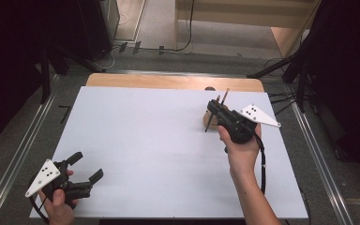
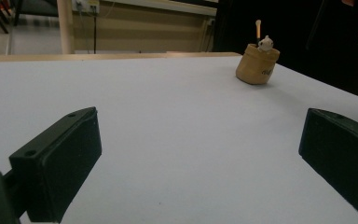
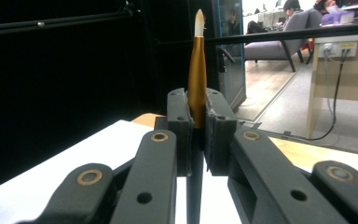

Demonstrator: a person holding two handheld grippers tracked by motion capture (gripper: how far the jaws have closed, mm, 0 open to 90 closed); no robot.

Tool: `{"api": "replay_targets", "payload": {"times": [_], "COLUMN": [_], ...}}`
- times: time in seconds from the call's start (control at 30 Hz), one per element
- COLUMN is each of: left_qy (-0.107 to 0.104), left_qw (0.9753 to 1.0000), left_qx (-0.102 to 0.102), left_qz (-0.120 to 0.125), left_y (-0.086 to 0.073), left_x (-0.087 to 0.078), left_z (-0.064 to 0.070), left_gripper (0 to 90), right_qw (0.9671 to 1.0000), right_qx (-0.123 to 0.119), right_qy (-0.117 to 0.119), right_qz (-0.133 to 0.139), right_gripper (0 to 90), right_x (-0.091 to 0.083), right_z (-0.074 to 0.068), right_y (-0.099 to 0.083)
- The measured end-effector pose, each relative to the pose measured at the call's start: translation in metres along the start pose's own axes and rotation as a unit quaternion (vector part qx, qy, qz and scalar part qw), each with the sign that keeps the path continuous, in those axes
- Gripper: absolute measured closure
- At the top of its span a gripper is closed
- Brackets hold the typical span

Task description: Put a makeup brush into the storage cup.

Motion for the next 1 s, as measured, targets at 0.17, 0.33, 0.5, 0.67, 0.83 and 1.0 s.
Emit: {"api": "replay_targets", "payload": {"times": [0.17, 0.33, 0.5, 0.67, 0.83, 1.0], "left_qy": [-0.001, -0.001, -0.003, -0.003, -0.003, -0.004], "left_qw": [1.0, 1.0, 1.0, 1.0, 1.0, 1.0], "left_qx": [0.002, 0.003, 0.003, 0.004, 0.005, 0.006], "left_qz": [0.001, -0.001, 0.0, -0.001, -0.002, -0.003], "left_y": [0.0, 0.0, 0.0, 0.0, 0.0, 0.0], "left_x": [0.0, 0.0, 0.0, 0.0, 0.001, 0.001], "left_z": [0.001, 0.002, 0.003, 0.003, 0.003, 0.005], "left_gripper": [0.0, 0.0, 0.0, 0.0, 0.0, 0.0], "right_qw": [0.9999, 0.9998, 0.9997, 0.9995, 0.999, 0.9986], "right_qx": [-0.005, -0.007, -0.004, -0.002, -0.007, -0.01], "right_qy": [-0.009, -0.018, -0.022, -0.03, -0.041, -0.05], "right_qz": [0.001, 0.004, 0.006, 0.009, 0.014, 0.014], "right_gripper": [84.5, 84.5, 84.5, 84.5, 84.5, 84.5], "right_x": [-0.001, -0.002, -0.003, -0.002, -0.001, 0.0], "right_z": [0.007, 0.015, 0.022, 0.03, 0.041, 0.048], "right_y": [0.007, 0.013, 0.017, 0.021, 0.023, 0.026]}}
Point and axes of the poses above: each handheld gripper's, and its own axes: x roughly forward along the jaws, y roughly out of its top, z roughly to its right, the point moved 8 cm from there along x, roughly forward along the jaws, and after that the axes turned 1 degree about -y, right-handed, at the moved point
